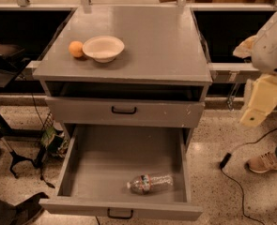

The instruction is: Pick water bottle from middle drawer and place on counter

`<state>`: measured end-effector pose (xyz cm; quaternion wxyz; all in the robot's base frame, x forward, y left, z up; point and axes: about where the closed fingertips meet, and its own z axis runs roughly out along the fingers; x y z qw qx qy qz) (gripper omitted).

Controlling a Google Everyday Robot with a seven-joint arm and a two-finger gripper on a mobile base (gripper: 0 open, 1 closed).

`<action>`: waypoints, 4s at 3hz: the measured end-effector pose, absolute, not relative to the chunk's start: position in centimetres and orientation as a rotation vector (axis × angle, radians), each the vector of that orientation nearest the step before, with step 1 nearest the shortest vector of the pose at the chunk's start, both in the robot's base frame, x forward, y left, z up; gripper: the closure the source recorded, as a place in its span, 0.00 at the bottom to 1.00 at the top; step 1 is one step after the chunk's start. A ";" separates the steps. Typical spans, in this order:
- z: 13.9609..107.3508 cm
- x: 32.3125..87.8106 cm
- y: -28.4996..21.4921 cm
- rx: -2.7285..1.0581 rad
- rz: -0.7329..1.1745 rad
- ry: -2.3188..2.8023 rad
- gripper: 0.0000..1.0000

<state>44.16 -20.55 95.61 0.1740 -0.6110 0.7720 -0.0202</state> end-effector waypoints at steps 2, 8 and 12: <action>82.6 44.4 -15.8 -1.792 0.130 2.070 0.00; 45.4 51.5 -3.3 -2.018 0.205 1.881 0.00; 36.5 52.2 -6.4 -1.971 0.183 2.073 0.12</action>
Offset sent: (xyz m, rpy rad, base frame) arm 0.0265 0.0850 -0.2421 0.2117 -0.0251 0.1657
